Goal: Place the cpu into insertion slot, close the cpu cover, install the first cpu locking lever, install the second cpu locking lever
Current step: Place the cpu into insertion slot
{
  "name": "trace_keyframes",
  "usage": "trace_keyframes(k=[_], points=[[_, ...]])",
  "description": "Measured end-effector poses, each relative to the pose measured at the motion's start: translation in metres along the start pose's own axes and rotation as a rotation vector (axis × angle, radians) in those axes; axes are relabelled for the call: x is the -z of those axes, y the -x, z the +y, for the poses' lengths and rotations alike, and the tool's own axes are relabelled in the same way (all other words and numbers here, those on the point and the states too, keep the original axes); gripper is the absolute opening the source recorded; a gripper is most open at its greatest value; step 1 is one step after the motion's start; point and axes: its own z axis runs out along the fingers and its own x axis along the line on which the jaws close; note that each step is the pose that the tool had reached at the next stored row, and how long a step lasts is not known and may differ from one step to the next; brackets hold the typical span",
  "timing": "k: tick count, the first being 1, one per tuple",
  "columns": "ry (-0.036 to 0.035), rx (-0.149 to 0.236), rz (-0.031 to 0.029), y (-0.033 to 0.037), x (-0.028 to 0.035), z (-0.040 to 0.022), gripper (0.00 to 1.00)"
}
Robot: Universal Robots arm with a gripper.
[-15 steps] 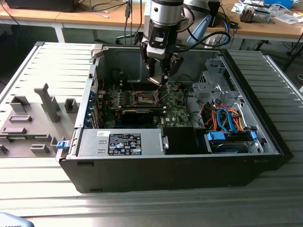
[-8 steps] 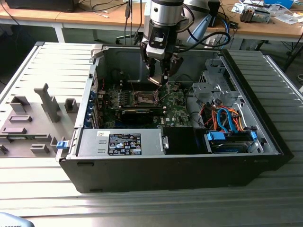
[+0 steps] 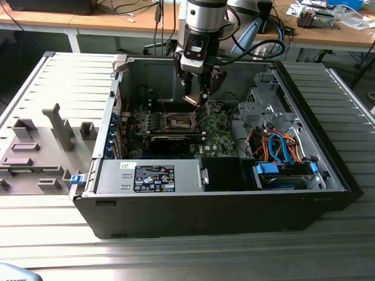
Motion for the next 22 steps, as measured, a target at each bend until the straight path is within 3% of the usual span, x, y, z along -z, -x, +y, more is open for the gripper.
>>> trace_keyframes(k=[22], points=[[-0.0008,-0.025,0.0012,0.0,-0.0008,0.0,0.55]])
